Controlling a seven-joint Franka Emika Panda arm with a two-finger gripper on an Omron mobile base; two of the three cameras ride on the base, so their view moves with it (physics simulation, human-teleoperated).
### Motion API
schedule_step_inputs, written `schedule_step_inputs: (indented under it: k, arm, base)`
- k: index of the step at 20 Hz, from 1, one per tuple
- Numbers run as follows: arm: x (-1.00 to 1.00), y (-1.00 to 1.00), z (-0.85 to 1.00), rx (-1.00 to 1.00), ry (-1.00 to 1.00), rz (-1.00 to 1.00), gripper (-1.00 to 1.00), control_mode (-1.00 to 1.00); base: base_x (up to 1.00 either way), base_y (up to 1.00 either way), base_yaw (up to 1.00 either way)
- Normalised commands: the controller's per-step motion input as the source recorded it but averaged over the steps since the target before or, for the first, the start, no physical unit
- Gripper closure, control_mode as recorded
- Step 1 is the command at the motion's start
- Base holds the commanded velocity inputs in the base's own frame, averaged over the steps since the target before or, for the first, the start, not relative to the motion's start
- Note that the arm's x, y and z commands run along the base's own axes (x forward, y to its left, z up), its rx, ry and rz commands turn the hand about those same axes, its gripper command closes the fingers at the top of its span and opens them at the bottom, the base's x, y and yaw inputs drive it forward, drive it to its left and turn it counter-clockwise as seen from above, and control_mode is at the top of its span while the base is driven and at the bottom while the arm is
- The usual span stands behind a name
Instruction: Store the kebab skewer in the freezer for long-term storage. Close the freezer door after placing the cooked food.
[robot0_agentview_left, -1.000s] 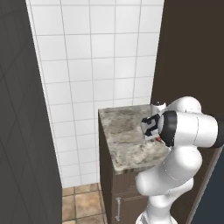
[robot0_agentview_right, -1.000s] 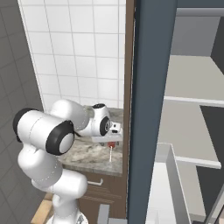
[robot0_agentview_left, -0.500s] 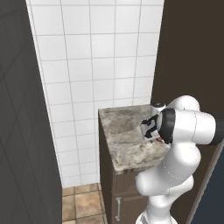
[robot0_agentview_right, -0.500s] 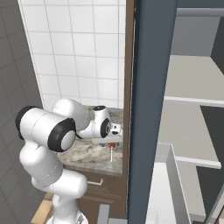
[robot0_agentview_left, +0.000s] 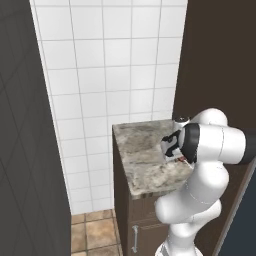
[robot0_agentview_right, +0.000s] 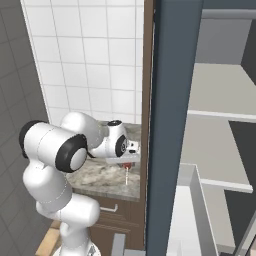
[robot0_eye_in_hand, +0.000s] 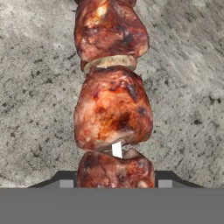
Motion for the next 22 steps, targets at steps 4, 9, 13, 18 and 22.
schedule_step_inputs:
  k: [4,9,13,18,22]
  arm:
    - [0.00,0.25,-0.08,0.00,0.00,-0.02,1.00,-1.00]
    - [0.05,0.37,-0.02,0.00,0.00,-0.20,1.00,-1.00]
    - [0.00,0.28,0.14,0.09,0.00,-0.33,1.00,-1.00]
    - [-0.13,0.22,0.30,0.24,0.00,-0.28,1.00,-1.00]
    - [-0.34,0.33,0.37,0.22,0.00,-0.18,1.00,-1.00]
  base:
    - [0.00,0.00,0.00]
    - [0.00,0.00,0.00]
    - [0.00,0.00,0.00]
    - [0.00,0.00,0.00]
    - [0.00,0.00,0.00]
